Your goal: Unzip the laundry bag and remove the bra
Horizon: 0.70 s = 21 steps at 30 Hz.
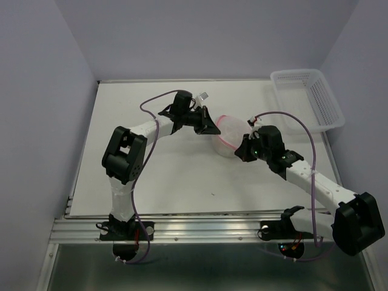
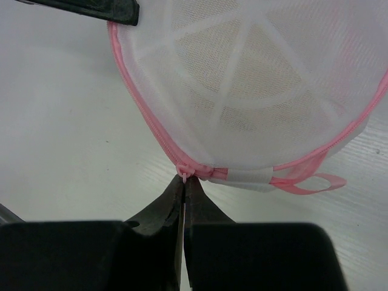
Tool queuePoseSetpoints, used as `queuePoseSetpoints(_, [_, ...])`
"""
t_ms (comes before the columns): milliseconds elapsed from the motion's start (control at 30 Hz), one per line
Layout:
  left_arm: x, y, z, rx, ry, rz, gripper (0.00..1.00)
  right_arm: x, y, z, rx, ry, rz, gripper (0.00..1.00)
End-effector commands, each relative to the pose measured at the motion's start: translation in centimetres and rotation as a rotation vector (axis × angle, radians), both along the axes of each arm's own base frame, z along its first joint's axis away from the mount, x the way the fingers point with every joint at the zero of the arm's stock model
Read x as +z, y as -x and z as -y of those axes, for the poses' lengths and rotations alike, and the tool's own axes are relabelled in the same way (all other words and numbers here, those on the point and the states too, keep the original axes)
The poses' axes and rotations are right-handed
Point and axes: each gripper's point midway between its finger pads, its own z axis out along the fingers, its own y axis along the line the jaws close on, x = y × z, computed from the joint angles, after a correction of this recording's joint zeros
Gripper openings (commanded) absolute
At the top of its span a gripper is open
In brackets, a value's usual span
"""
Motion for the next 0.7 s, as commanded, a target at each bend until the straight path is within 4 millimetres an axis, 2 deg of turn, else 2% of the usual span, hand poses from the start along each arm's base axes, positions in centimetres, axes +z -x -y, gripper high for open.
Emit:
queuePoseSetpoints(0, [3.1,-0.4,0.0,-0.004,0.036,0.11,0.0,2.1,-1.2,1.1,-0.083,0.024,0.072,0.01])
queuePoseSetpoints(167, [3.1,-0.4,-0.9,0.006,0.038,0.128,0.0,0.3,-1.5,4.3,-0.232,0.145,0.03,0.01])
queuePoseSetpoints(300, [2.7,-0.1,-1.9,0.018,0.031,0.121,0.0,-0.4,-1.5,5.9,-0.294,0.179,0.006,0.01])
queuePoseSetpoints(433, [2.6,0.0,-2.5,0.022,0.028,0.13,0.0,-0.1,-1.4,6.2,-0.295,0.181,0.009,0.01])
queuePoseSetpoints(567, [2.7,0.1,-2.9,0.024,0.027,0.139,0.0,-0.1,-1.9,7.5,-0.341,0.207,0.001,0.01])
queuePoseSetpoints(667, [3.0,0.2,-2.9,0.017,0.036,0.15,0.0,0.1,-1.7,6.5,-0.278,0.185,0.006,0.01])
